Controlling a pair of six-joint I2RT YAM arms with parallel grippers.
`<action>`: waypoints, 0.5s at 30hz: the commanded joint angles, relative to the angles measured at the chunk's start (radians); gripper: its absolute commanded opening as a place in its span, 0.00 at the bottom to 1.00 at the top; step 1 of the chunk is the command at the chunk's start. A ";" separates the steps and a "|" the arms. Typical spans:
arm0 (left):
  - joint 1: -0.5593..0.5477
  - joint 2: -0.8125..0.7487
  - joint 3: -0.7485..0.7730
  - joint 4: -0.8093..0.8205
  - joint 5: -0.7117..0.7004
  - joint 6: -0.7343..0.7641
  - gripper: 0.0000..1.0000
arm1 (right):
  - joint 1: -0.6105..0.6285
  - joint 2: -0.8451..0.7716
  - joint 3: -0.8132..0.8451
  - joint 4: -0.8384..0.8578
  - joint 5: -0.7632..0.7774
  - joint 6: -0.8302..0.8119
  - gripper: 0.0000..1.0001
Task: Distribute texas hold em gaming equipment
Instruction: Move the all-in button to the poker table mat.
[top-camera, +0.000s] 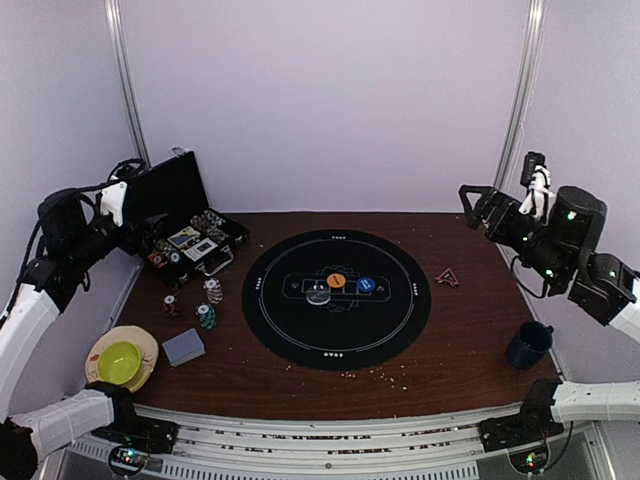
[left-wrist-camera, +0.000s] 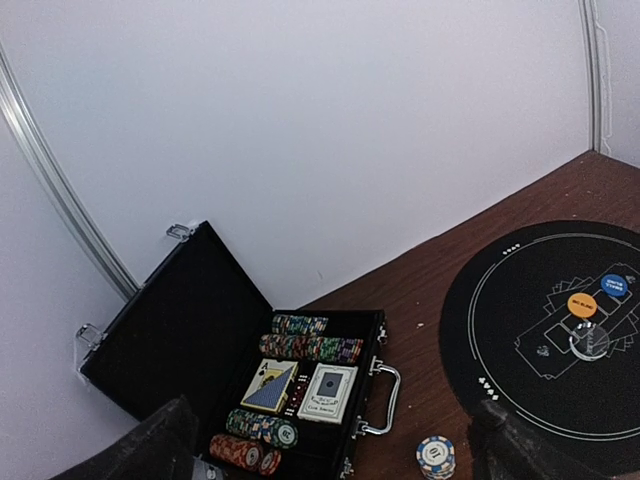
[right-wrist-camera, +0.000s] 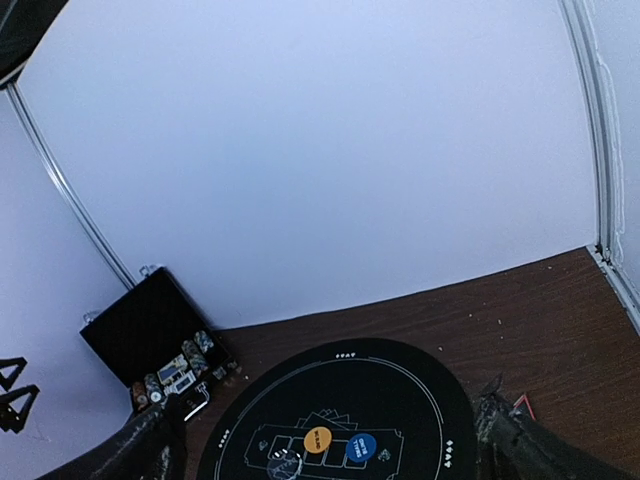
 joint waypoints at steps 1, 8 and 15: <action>0.009 -0.007 -0.013 0.073 0.053 -0.031 0.98 | 0.007 -0.109 -0.062 0.053 0.086 0.041 1.00; 0.009 0.090 0.015 0.005 0.067 0.028 0.98 | 0.007 -0.044 -0.053 0.039 -0.001 -0.036 1.00; 0.009 0.148 -0.005 0.002 0.078 0.085 0.98 | 0.019 0.146 -0.017 0.008 -0.047 -0.047 1.00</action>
